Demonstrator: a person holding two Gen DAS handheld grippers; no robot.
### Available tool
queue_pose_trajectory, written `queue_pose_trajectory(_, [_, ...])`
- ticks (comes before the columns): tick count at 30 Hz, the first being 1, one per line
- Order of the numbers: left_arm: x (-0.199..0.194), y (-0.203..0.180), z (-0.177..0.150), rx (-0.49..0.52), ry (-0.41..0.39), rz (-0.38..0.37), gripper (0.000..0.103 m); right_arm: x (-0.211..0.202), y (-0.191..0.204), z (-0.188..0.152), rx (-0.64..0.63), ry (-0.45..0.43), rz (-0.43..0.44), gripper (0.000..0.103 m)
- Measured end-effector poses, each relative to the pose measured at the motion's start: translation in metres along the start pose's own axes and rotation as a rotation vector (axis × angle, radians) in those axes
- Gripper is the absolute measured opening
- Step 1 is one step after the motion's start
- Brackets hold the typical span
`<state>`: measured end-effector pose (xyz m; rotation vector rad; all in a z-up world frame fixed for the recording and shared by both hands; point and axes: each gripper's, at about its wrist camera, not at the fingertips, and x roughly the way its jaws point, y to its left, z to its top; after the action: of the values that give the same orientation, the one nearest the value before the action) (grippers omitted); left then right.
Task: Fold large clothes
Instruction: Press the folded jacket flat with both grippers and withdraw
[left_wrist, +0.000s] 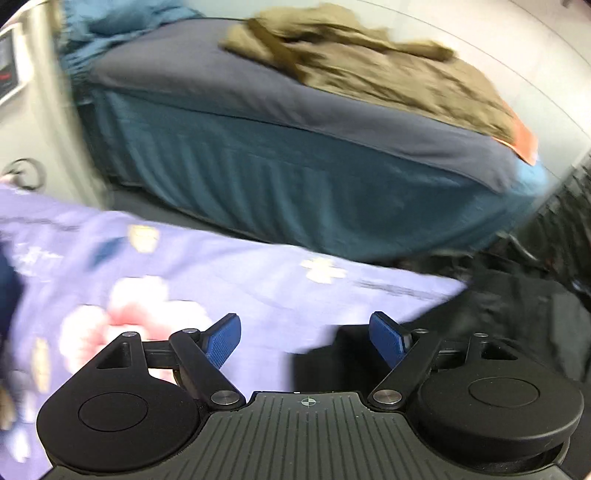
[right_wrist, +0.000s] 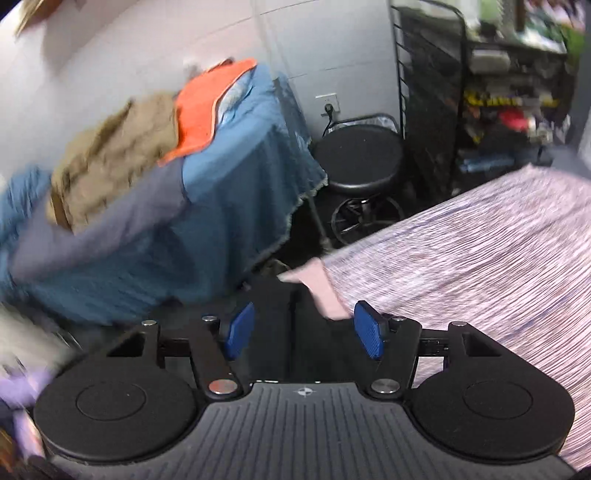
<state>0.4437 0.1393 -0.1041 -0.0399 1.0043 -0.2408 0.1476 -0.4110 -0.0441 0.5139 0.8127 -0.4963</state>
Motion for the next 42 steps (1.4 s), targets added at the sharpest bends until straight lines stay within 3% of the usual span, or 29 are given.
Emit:
queue_pose_trajectory(2, [-0.002, 0.021, -0.002, -0.013, 0.013, 0.039, 0.103, 0.000, 0.001, -0.012, -0.081, 0.028, -0.010, 0.065])
queue_pose_trajectory(5, [-0.009, 0.029, -0.011, -0.004, 0.017, -0.015, 0.103, 0.000, -0.001, -0.026, -0.111, 0.072, 0.014, 0.065])
queue_pose_trajectory(11, [-0.009, -0.019, -0.046, 0.124, 0.041, -0.144, 0.103, 0.017, 0.021, -0.048, -0.063, 0.146, 0.027, 0.065])
queue_pose_trajectory(15, [-0.002, -0.058, -0.077, 0.205, 0.064, -0.143, 0.103, 0.031, 0.042, -0.051, -0.077, 0.171, 0.049, 0.065])
queue_pose_trajectory(19, [-0.011, -0.080, -0.099, 0.284, 0.005, -0.075, 0.103, 0.049, 0.054, -0.042, -0.087, 0.144, 0.002, 0.061])
queue_pose_trajectory(23, [-0.013, -0.093, -0.086, 0.397, -0.084, -0.018, 0.103, 0.070, 0.060, -0.031, -0.111, 0.104, -0.016, 0.059])
queue_pose_trajectory(27, [-0.003, -0.109, -0.054, 0.449, -0.141, -0.042, 0.103, 0.094, 0.073, -0.024, -0.181, 0.113, -0.070, 0.057])
queue_pose_trajectory(31, [0.047, -0.141, -0.037, 0.563, -0.035, 0.009, 0.103, 0.111, 0.079, -0.019, -0.213, 0.135, -0.083, 0.057])
queue_pose_trajectory(33, [0.070, -0.151, -0.034, 0.611, -0.048, 0.089, 0.103, 0.116, 0.076, -0.017, -0.220, 0.152, -0.091, 0.058])
queue_pose_trajectory(36, [0.093, -0.151, -0.030, 0.555, -0.015, 0.057, 0.103, 0.121, 0.072, -0.017, -0.209, 0.168, -0.077, 0.059])
queue_pose_trajectory(38, [0.098, -0.149, -0.029, 0.510, 0.038, -0.013, 0.075, 0.123, 0.066, -0.015, -0.190, 0.181, -0.049, 0.057])
queue_pose_trajectory(40, [0.089, -0.154, -0.032, 0.534, -0.018, 0.030, 0.040, 0.126, 0.061, -0.015, -0.193, 0.191, -0.025, 0.031])
queue_pose_trajectory(42, [0.073, -0.150, -0.031, 0.552, -0.087, 0.057, 0.036, 0.127, 0.057, -0.012, -0.202, 0.196, -0.019, 0.018])
